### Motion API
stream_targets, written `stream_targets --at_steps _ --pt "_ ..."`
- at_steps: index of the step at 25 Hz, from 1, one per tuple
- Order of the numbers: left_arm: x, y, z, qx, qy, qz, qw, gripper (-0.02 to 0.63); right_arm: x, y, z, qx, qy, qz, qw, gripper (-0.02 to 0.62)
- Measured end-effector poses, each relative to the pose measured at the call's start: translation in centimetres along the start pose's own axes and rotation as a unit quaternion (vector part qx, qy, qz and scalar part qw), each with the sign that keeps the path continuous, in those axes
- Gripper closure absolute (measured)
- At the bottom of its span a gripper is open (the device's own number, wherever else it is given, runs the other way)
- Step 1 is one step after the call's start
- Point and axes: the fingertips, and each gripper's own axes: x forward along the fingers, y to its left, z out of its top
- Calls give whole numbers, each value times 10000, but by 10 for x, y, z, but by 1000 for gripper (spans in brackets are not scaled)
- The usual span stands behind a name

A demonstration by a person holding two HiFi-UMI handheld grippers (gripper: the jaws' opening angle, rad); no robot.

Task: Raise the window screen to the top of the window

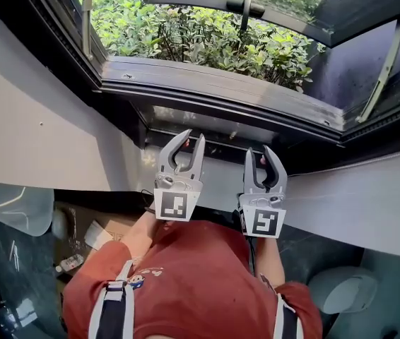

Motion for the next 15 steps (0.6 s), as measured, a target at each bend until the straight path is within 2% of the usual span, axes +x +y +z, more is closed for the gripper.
stream_targets --at_steps 3,7,9,15 --pt "1 -1 -4 19 105 2 9999 515 0 -1 0 9 -33 8 10000 475" --pt "0 -1 -5 7 154 30 9999 578 -1 -3 -2 -7 15 -49 10000 585" --pt "-1 -1 -6 37 210 40 9998 600 0 -3 -2 -8 31 -64 10000 586" --pt "0 -3 -2 57 106 -6 9999 601 -1 -5 -1 -31 6 -124 9999 586"
